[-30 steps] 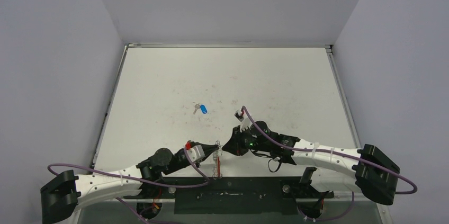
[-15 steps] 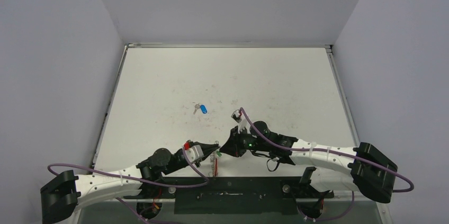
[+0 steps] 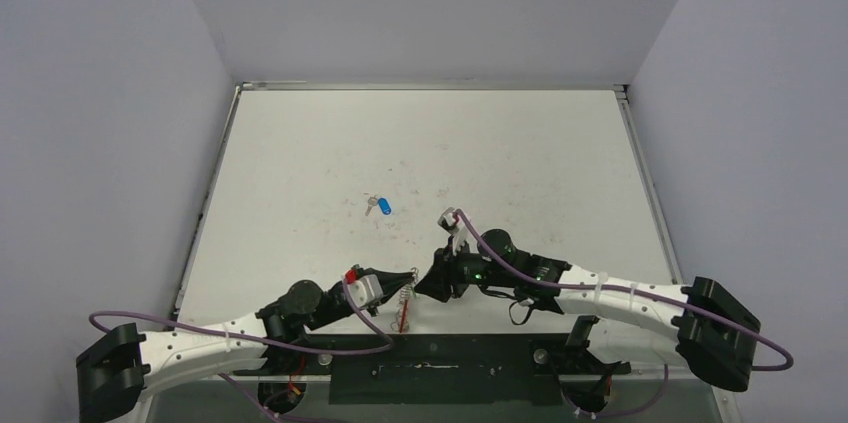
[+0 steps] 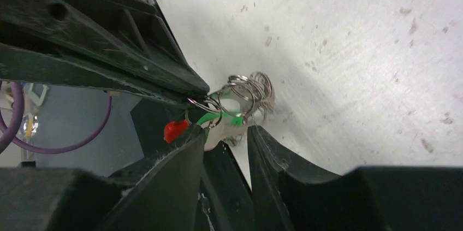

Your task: Put the keys on the keyring

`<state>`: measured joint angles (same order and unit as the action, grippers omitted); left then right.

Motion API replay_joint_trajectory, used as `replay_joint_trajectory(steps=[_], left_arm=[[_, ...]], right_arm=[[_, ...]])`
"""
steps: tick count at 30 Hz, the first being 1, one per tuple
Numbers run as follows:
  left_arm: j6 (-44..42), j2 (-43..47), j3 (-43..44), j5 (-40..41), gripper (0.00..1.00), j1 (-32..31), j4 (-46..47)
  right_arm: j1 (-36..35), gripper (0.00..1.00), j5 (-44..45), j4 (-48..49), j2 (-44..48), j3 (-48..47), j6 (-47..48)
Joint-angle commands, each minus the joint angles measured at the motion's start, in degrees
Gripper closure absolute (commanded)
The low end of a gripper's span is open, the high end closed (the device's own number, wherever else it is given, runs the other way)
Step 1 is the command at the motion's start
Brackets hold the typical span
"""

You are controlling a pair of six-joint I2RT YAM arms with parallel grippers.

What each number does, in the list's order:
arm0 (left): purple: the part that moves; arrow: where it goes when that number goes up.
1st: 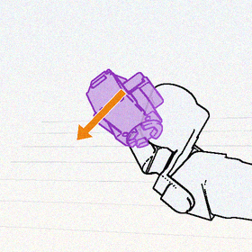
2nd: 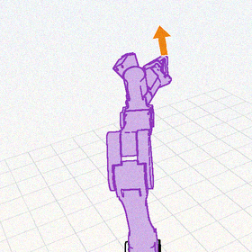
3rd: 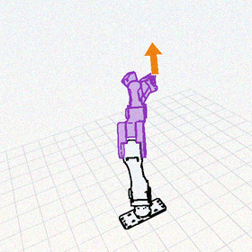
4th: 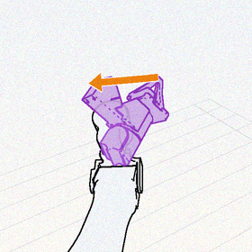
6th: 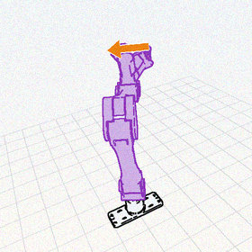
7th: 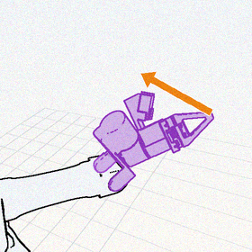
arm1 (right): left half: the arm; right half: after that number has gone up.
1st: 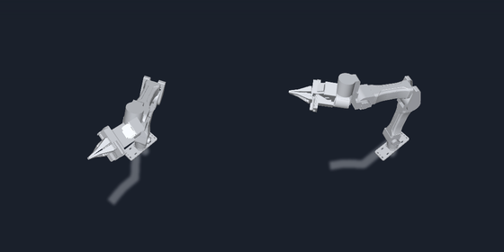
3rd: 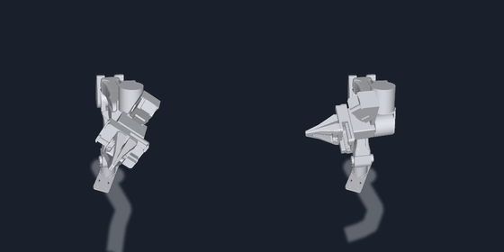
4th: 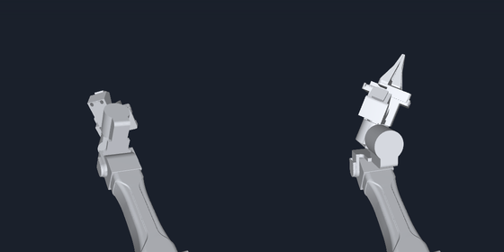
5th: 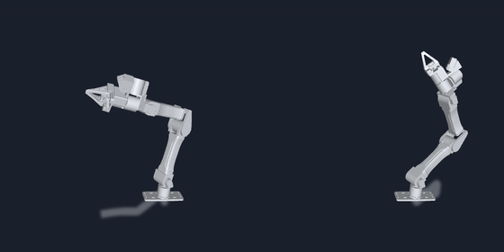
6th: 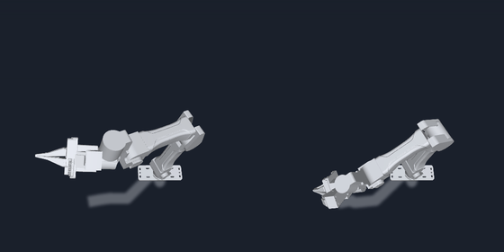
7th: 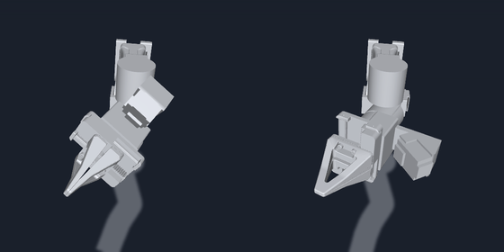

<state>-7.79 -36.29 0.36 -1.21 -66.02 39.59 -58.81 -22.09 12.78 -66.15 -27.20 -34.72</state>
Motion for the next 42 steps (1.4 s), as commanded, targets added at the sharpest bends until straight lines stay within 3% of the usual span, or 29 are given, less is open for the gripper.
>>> replay_joint_trajectory(steps=[1, 3, 8, 23, 26, 32, 37, 42], left_arm=[[0.4, 1.6, -1.6, -0.9, 1.0, -0.3, 2.5], [0.4, 1.9, -1.6, -1.2, 1.0, -0.3, 2.4], [0.3, 2.3, -1.8, -2.2, 1.0, -0.3, 2.5], [0.9, 3.4, -2.4, -3.8, 1.0, -0.3, 4.6], [0.9, 3.8, -2.5, -3.5, 1.0, -0.3, 4.6], [1.0, 4.6, -2.5, -2.7, 1.0, -0.3, 4.4], [0.9, 4.9, -2.5, -2.1, 1.0, -0.3, 4.2], [1.6, 5.5, -2.0, -0.5, 1.0, -0.3, 1.6]], right_arm=[[0.1, 0.54, 3.7, -2.3, 7.6, -1.0, 5.6], [0.3, 0.44, 4.0, -3.6, 9.8, -0.8, 7.4], [0.8, 0.43, 2.8, -3.0, 13.0, -0.4, 10.9], [5.8, 0.6, -11.1, 10.8, 6.0, -0.1, 12.5], [5.9, 0.67, -13.0, 13.6, 4.5, 0.5, 11.8], [5.9, 0.71, -14.9, 17.6, 2.8, 2.0, 10.5], [6.0, 0.88, -16.2, 18.2, 1.2, 1.7, 10.1], [7.6, 0.9, -13.4, 15.6, 2.9, 2.1, 9.8]])
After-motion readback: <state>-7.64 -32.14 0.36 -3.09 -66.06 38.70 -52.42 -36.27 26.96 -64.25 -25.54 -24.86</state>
